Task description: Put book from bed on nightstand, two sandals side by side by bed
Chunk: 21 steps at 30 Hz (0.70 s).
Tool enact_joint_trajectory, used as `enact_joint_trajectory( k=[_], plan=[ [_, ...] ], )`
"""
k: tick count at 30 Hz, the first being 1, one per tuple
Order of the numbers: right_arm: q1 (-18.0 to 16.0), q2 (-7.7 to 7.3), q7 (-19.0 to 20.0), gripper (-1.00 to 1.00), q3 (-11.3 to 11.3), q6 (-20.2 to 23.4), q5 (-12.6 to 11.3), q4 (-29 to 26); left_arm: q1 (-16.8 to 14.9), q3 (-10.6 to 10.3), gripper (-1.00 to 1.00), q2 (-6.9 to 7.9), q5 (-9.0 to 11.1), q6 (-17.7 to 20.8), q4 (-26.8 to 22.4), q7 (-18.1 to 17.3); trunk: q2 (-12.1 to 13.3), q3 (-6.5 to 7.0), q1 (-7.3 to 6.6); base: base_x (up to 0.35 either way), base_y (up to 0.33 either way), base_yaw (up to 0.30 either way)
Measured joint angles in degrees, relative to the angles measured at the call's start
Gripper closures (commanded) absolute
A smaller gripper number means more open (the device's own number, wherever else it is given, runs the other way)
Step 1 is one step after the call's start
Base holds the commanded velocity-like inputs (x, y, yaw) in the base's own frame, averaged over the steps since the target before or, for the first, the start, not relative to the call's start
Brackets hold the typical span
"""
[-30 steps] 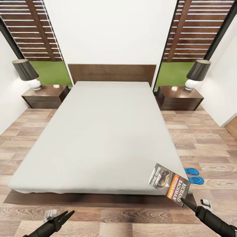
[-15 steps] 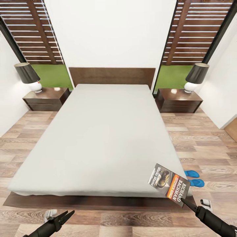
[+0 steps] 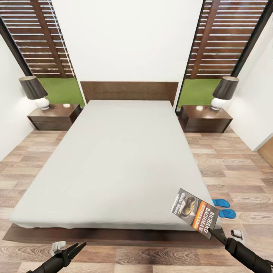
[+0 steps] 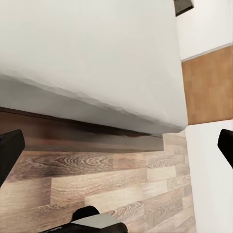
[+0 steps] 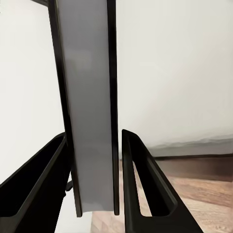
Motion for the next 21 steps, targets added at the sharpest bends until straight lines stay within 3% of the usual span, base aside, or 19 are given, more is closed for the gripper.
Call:
enact_joint_trajectory(
  k=[6, 12, 17, 21],
  plan=[
    [0.0, 0.0, -0.1, 1.0, 0.0, 0.0, 0.0, 0.1, 0.0, 0.0, -1.0, -0.45, 0.0, 0.0, 0.0, 0.4, 0.0, 0.55, 0.0, 0.0, 0.0, 0.0],
    [0.0, 0.0, -0.1, 1.0, 0.0, 0.0, 0.0, 0.1, 0.0, 0.0, -1.0, -1.05, 0.0, 0.0, 0.0, 4.0, 0.0, 1.11, 0.0, 0.0, 0.0, 0.0],
    [0.0, 0.0, 0.0, 1.0, 0.0, 0.0, 0.0, 0.1, 0.0, 0.0, -1.0, -1.31, 0.0, 0.0, 0.0, 4.7, -2.0, 0.67, 1.1, 0.0, 0.0, 0.0],
    [0.0, 0.0, 0.0, 1.0, 0.0, 0.0, 0.0, 0.1, 0.0, 0.0, -1.0, -1.33, 0.0, 0.0, 0.0, 4.8, -2.0, 1.03, 1.1, 0.0, 0.0, 0.0]
  ],
)
